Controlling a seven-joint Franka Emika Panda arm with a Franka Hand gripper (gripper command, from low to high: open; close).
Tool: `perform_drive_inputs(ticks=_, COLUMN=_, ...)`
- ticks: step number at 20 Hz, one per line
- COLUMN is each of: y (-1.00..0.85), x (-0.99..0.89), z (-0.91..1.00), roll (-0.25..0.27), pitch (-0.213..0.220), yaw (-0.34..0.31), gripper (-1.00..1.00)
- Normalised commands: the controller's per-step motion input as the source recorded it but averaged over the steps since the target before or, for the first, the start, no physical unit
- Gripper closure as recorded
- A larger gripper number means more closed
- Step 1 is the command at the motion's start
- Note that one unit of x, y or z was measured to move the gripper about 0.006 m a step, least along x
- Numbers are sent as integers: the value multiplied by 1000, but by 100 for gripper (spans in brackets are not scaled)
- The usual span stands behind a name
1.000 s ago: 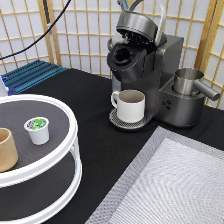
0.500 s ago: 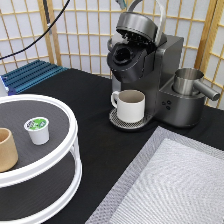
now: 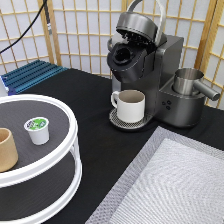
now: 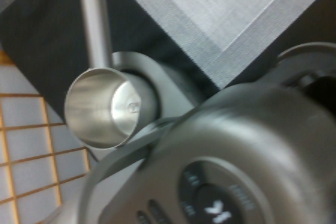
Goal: Make coffee
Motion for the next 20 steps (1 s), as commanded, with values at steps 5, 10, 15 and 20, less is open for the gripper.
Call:
perform_drive_inputs(ticks=5, y=-499, x=-51, z=186, roll=5, pitch=4, yaw=-208, gripper=-100)
perform_drive_inputs(ticks=10, y=0, x=0, z=151, roll=0, pitch=5, yaw=-375, gripper=-100)
perform_drive_inputs(ticks=15, y=-5, x=0, z=161, roll=0, pitch=30, yaw=-375, gripper=-100)
perform_drive_inputs(ticks=20, y=-148, x=24, z=99, roll=-39, pitch=166, yaw=-326, gripper=-100)
